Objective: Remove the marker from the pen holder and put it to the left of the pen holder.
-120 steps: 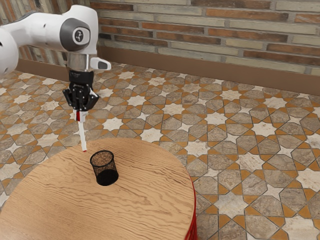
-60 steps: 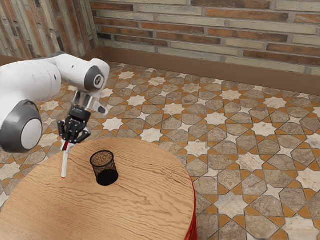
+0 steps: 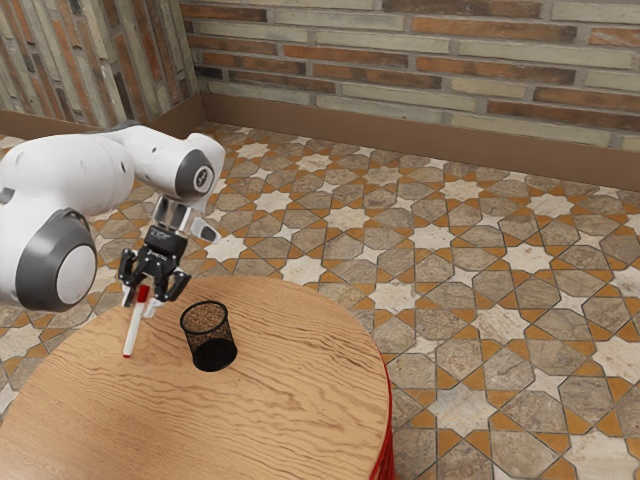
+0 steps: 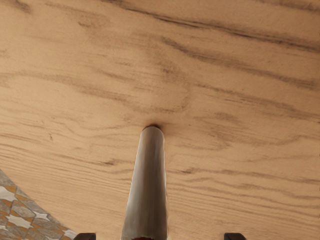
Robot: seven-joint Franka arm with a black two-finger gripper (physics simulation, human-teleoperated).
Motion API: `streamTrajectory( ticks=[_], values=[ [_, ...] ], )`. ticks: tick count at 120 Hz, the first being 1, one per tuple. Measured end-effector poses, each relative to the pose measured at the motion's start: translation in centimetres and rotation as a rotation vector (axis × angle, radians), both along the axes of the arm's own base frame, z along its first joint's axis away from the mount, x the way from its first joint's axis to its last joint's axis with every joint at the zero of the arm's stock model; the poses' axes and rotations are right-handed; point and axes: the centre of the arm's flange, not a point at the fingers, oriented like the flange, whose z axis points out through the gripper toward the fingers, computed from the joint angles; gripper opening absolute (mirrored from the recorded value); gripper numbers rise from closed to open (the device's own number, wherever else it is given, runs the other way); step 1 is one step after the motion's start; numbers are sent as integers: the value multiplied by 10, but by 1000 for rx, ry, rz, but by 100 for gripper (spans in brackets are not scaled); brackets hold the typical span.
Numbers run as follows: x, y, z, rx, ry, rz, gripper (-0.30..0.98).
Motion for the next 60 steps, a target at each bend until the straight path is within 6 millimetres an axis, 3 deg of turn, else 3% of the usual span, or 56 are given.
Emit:
streamTrajectory(
  ticks=[15,25,33,39,45,55,60],
  values=[
    [1,-1,4,-7,-10,-5,49],
    [5,-11,34,-26,-61,-24,55],
    [4,-25,75,-49,-126,-48,59],
    [-8,-39,116,-73,-192,-73,61],
    [-27,-51,162,-95,-274,-101,63],
    [-77,-60,239,-123,-447,-139,64],
    [-90,-65,266,-131,-518,-158,65]
  ],
)
